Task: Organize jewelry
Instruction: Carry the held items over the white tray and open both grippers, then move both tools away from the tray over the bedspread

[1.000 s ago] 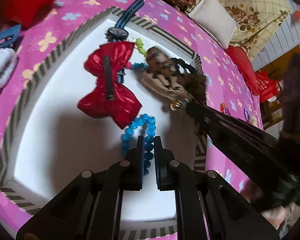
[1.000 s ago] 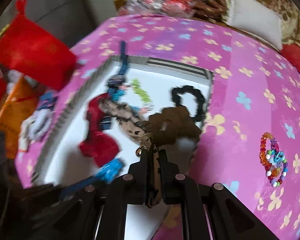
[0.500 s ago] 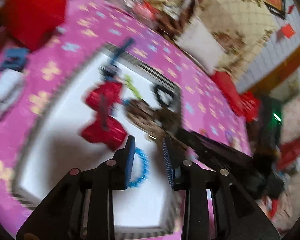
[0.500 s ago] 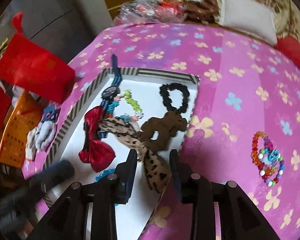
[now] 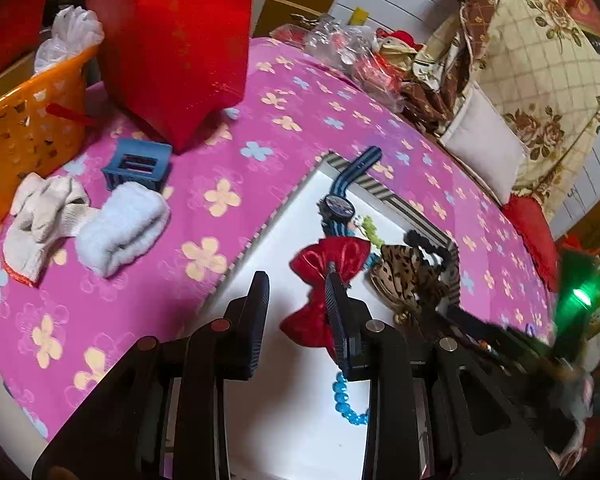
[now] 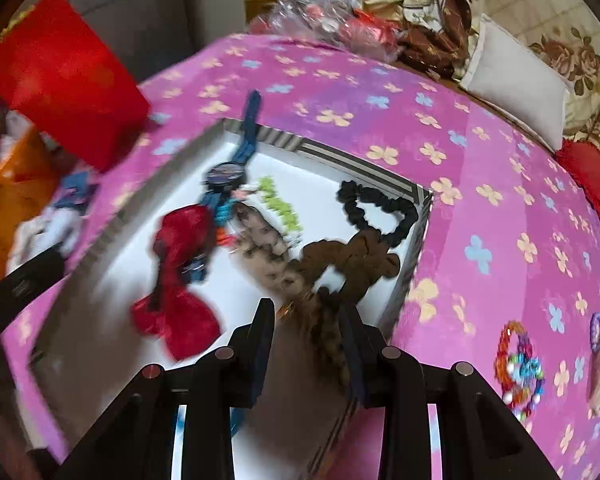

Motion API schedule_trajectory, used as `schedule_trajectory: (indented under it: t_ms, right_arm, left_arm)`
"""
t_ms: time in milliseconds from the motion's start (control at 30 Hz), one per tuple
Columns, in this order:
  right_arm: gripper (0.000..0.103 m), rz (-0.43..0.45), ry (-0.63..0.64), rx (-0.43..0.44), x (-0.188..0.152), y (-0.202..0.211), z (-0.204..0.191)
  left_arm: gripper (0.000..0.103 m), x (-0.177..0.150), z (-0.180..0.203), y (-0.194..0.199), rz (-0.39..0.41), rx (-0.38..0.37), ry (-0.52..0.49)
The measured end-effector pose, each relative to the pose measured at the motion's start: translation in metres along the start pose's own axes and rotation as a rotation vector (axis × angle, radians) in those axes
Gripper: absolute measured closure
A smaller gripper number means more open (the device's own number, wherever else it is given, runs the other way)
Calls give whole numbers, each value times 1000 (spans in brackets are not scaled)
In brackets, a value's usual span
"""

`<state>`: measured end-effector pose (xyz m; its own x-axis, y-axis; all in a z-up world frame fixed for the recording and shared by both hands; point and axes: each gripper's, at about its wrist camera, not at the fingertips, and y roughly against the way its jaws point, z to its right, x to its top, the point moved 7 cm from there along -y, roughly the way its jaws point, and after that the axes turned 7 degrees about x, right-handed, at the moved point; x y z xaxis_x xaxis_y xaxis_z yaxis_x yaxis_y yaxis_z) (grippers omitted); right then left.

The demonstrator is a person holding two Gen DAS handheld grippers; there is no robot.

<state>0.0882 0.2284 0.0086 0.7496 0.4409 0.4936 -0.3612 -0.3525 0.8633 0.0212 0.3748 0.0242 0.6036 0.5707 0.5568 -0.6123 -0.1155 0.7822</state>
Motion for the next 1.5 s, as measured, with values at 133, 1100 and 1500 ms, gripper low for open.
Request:
schedule_trajectory:
  t_ms: [133, 1100, 1500]
  right_arm:
    - [71, -37, 87, 40, -30, 9, -32]
    - [59, 176, -204, -342, -183, 161, 162]
    - [59, 263, -491, -325, -255, 198, 298]
  left_arm:
    - [76, 1, -2, -1, -6, -2, 20]
    - [71, -49, 94, 27, 81, -2, -276]
    - [65, -121, 212, 40, -25, -98, -525]
